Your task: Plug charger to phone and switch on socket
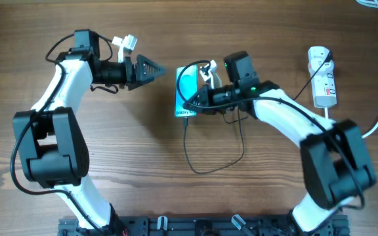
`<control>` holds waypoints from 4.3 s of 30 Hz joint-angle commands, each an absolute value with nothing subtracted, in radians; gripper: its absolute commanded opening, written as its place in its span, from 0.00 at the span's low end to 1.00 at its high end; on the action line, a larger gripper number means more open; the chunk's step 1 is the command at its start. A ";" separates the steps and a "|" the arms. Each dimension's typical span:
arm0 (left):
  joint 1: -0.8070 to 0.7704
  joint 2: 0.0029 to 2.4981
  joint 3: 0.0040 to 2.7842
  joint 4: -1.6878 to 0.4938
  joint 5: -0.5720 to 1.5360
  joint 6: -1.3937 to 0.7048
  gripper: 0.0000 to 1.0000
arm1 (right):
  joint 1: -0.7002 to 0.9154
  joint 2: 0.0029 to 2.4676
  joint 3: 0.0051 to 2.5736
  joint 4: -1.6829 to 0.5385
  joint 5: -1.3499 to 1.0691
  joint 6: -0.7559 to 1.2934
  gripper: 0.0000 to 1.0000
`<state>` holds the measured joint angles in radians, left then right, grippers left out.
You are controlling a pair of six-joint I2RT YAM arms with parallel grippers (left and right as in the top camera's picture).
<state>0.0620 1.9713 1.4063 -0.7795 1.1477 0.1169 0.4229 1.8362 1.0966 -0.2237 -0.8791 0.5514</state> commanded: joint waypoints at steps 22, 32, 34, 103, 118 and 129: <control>0.061 1.969 1.406 -0.805 0.847 0.043 1.00 | 0.427 2.088 1.104 -0.181 -0.691 0.501 0.39; 0.061 1.969 1.406 -0.805 0.847 0.043 1.00 | 0.427 2.088 1.104 -0.231 -0.528 0.616 0.58; 0.061 1.969 1.406 -0.805 0.847 0.043 1.00 | 0.427 2.088 1.104 -0.234 -0.482 0.651 0.63; 0.061 1.969 1.406 -0.805 0.585 0.044 1.00 | -0.224 2.088 1.693 -0.886 0.159 0.516 0.80; 0.061 1.969 1.406 -0.804 0.584 0.044 1.00 | -0.231 2.206 1.641 -0.849 0.210 0.516 0.81; 0.061 1.969 1.406 -0.804 0.585 0.044 1.00 | -0.233 2.043 1.684 -0.888 0.133 0.484 0.85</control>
